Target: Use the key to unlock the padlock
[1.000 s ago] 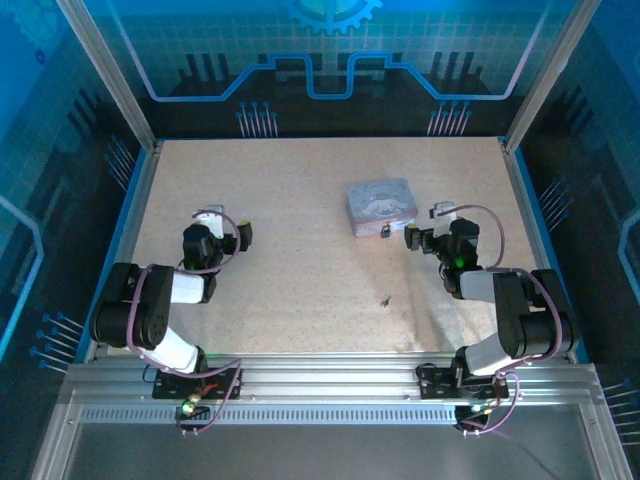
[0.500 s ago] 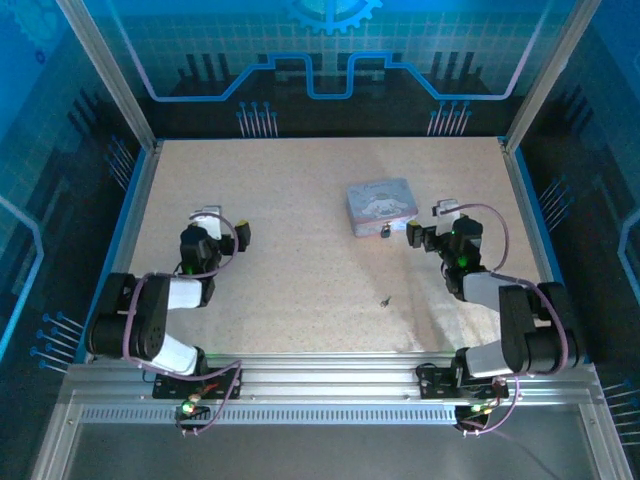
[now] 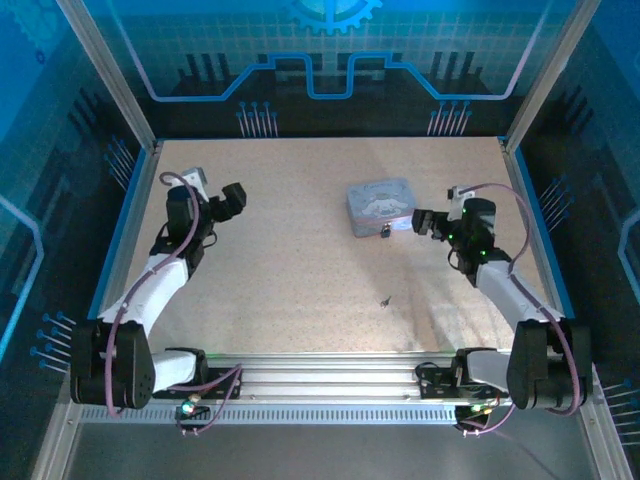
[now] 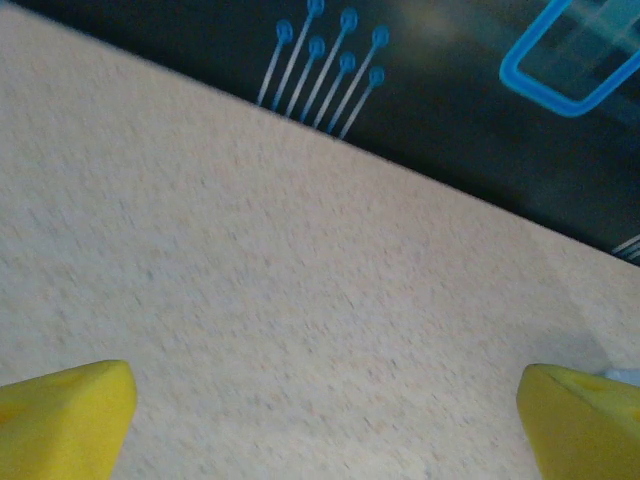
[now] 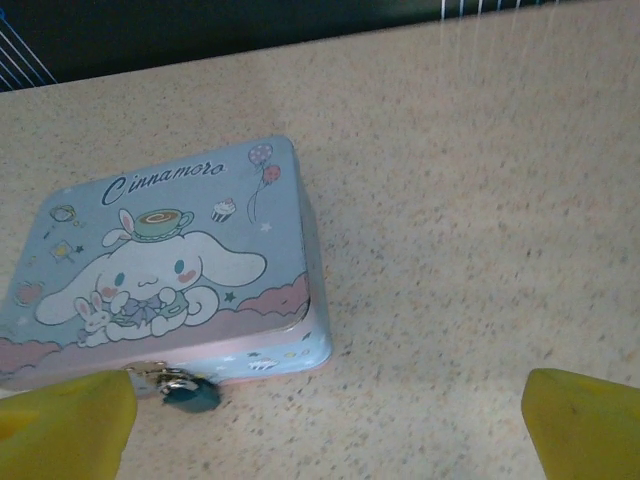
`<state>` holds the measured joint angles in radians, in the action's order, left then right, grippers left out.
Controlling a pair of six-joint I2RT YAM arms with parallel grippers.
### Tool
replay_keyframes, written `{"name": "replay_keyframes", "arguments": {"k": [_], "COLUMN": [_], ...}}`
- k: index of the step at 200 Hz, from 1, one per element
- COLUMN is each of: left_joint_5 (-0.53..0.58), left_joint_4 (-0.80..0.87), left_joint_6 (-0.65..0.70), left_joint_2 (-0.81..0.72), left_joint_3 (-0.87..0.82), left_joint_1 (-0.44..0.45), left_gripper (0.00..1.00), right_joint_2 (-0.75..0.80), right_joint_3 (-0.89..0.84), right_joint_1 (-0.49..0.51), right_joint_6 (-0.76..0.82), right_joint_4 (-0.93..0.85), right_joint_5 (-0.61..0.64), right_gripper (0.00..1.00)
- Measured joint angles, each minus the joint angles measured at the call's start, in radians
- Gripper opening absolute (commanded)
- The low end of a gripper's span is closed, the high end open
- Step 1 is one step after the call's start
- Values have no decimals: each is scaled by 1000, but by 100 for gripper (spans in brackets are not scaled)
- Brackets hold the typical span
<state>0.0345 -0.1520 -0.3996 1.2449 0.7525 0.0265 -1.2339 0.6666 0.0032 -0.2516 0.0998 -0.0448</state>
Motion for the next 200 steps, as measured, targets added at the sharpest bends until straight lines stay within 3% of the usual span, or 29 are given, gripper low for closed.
{"name": "replay_keyframes", "arguments": {"k": [46, 97, 200], "left_joint_5": [-52, -152, -294], "left_joint_4": [146, 140, 101], "left_joint_6": [-166, -256, -338], "left_joint_2": [168, 413, 785], "left_joint_3": [94, 294, 647], "left_joint_1": [172, 342, 476], "left_gripper": [99, 97, 90], "right_joint_2": [-143, -325, -606], "right_joint_3": [184, 311, 505], "right_joint_1": [-13, -21, -37], "right_joint_6": [-50, -97, -135], "right_joint_4": [-159, -195, -182], "right_joint_5": [-129, -207, -395], "right_gripper": [100, 100, 100]}}
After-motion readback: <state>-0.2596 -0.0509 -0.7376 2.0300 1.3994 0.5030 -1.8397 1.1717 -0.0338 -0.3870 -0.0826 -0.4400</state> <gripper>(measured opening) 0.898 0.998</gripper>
